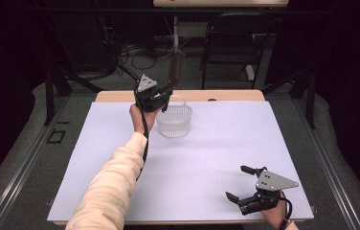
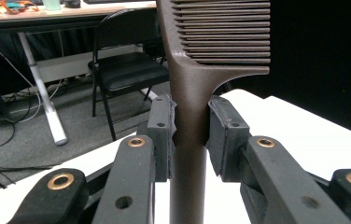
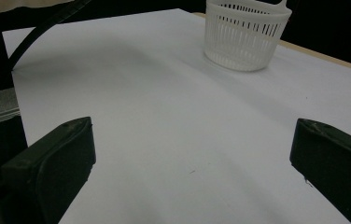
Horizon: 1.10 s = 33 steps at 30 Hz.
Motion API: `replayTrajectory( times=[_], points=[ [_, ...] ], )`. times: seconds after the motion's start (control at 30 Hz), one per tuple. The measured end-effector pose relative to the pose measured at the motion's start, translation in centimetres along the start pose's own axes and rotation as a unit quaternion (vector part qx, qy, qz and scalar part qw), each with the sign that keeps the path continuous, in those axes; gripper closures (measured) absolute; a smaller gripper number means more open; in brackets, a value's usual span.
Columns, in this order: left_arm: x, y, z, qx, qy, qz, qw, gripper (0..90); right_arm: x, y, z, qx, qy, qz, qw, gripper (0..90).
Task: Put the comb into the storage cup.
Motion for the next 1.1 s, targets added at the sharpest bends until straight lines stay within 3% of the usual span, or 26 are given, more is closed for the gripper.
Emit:
replayTrajectory(
  times=[0.3,0.57,0.9,1.1],
  points=[
    [0.1,-0.3,0.3,-0.001,-0.003,-0.006,1.0,72.4,0.0,0.0,0.0,0.002,0.0,0.0,1.0,0.0],
    [-0.1,-0.7,0.5,0.008,-0.02,0.015,0.9997,72.3,0.0,0.0,0.0,0.0,0.001,-0.002,1.0,0.0],
    [0.1,-1.1,0.7,0.01,-0.03,0.015,0.9994,72.4,0.0,0.0,0.0,0.002,0.0,0.0,1.0,0.0],
    [-0.1,-1.5,0.8,0.02,-0.042,0.029,0.9985,72.4,0.0,0.0,0.0,0.002,0.001,-0.001,1.0,0.0]
  ],
)
Point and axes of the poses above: each handheld gripper's, and its own axes: z roughly forward along the jaws, y roughly out of its top, x roughly to its left, the point moved 7 cm from there along z, roughly forward along the jaws, and after that the axes turned 4 degrees about -x, right-handed, at the moved point
